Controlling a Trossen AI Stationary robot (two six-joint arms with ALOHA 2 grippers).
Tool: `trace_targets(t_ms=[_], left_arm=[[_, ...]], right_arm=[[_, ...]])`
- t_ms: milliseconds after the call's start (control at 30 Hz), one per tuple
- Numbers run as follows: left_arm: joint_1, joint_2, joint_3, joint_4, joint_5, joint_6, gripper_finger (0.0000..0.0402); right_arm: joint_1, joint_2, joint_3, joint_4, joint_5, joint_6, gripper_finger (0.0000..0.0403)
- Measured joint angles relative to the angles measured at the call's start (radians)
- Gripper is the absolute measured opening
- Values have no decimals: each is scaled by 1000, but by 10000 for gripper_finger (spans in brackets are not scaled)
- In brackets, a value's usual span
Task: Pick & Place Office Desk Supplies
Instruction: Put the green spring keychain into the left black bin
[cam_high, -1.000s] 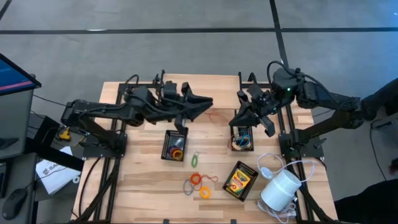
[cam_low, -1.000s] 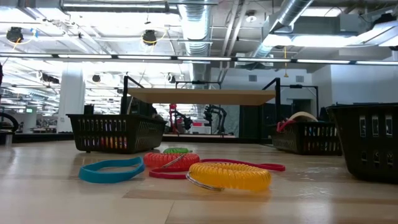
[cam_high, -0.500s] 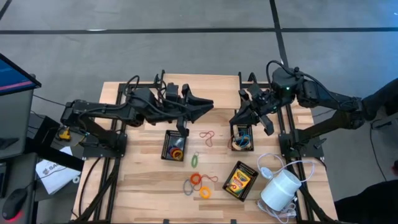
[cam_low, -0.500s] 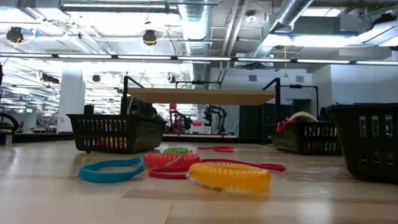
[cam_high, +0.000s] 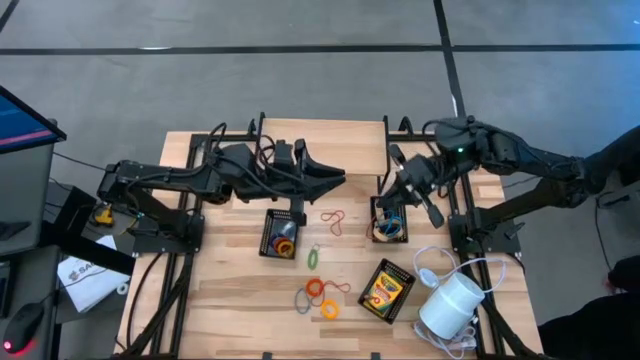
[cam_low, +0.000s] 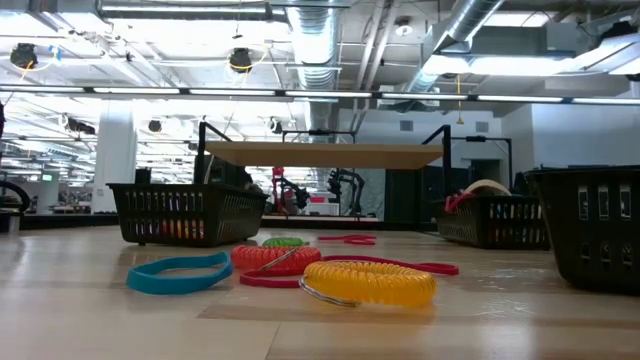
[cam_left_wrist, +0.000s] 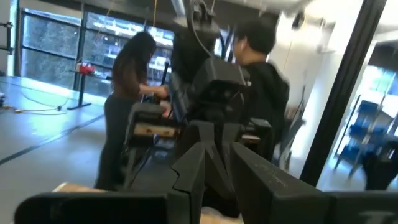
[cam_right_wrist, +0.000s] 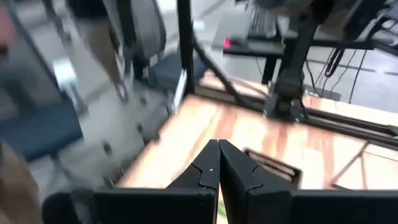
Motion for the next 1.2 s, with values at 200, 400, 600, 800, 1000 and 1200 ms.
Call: trace_targets(t_ms=[200,400,600,800,1000,1200], left_arm=[[2,0,0,-130,43,109,72],[2,-16,1,-285,69,32,62],[37,-19,5,-465,211,-131,39],[88,-19,9,-501,288,-215,17],[109,-19,9,-495,289,-212,5],[109,-19,9,-495,290,-210,3]], right_arm=[[-2,0,0,-96,22,-255,0],[-23,15,85,-226,58,-180,0],[-54,76,243,-466,95,-131,0],[-55,186,407,-673,113,-114,0],[-54,243,496,-731,128,-112,0],[-54,243,506,-730,130,-77,0]])
